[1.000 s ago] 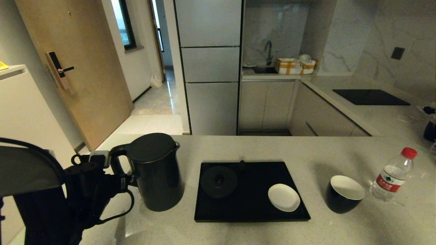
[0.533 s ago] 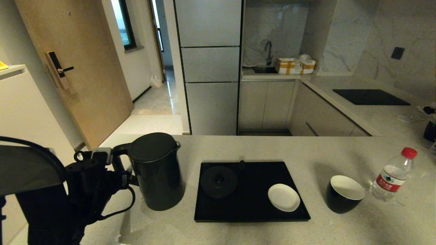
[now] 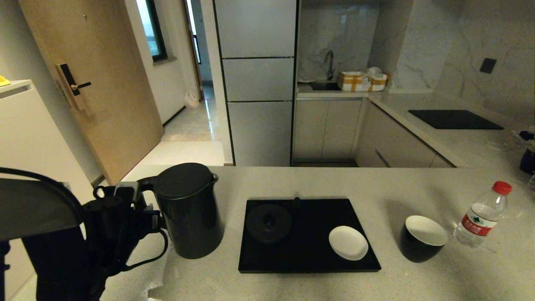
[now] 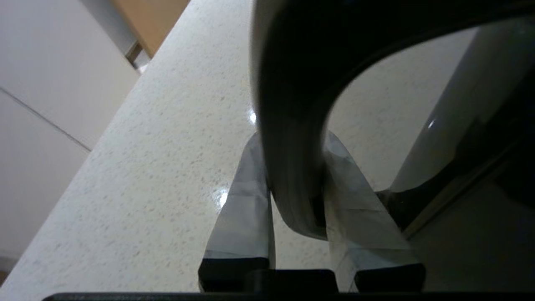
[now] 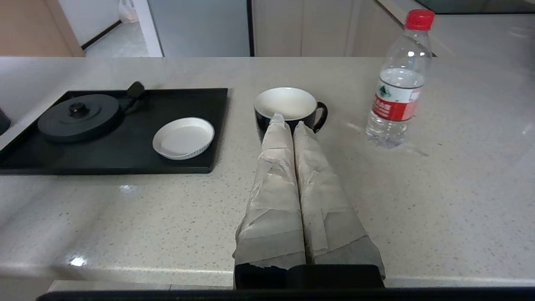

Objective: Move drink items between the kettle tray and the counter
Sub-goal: Return the kettle to its original position

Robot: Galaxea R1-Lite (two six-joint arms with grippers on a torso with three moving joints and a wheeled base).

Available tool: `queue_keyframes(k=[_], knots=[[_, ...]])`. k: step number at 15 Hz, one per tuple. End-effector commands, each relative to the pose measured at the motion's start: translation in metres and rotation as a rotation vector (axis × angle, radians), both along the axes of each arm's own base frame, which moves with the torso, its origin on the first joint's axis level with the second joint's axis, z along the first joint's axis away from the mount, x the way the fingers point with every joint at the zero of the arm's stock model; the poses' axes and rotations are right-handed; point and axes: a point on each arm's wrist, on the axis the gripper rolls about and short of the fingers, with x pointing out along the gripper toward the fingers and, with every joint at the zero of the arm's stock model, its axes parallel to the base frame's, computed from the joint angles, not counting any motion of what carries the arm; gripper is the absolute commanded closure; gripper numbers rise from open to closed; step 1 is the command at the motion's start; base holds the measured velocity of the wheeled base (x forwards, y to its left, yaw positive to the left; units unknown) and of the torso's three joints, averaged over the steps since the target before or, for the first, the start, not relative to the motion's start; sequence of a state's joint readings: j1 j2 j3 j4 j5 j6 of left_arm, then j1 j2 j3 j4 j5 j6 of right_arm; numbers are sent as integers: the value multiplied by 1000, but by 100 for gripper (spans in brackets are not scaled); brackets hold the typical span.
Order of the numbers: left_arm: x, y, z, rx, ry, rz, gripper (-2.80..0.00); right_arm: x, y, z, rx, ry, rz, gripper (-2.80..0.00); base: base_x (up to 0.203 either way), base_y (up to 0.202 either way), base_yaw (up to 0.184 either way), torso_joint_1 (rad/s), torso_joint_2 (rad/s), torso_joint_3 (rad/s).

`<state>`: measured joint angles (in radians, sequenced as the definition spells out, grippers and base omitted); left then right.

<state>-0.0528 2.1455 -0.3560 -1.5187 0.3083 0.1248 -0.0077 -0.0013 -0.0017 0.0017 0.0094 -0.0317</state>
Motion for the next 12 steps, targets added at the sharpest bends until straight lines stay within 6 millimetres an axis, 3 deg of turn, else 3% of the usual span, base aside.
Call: queue_keyframes(k=[1,8,12], knots=[[-2,-1,4,-1,-16,-2,0,0,0,0,-1,0,0,0,0,0,0,0,0,0],[-10,-8,22,-16,-61,-30,0,0,0,0,-1,0,0,0,0,0,0,0,0,0],[-18,-24,81,-91,-153,-77,0,0,0,0,-1,-2,0,0,0,0,0,0,0,0]])
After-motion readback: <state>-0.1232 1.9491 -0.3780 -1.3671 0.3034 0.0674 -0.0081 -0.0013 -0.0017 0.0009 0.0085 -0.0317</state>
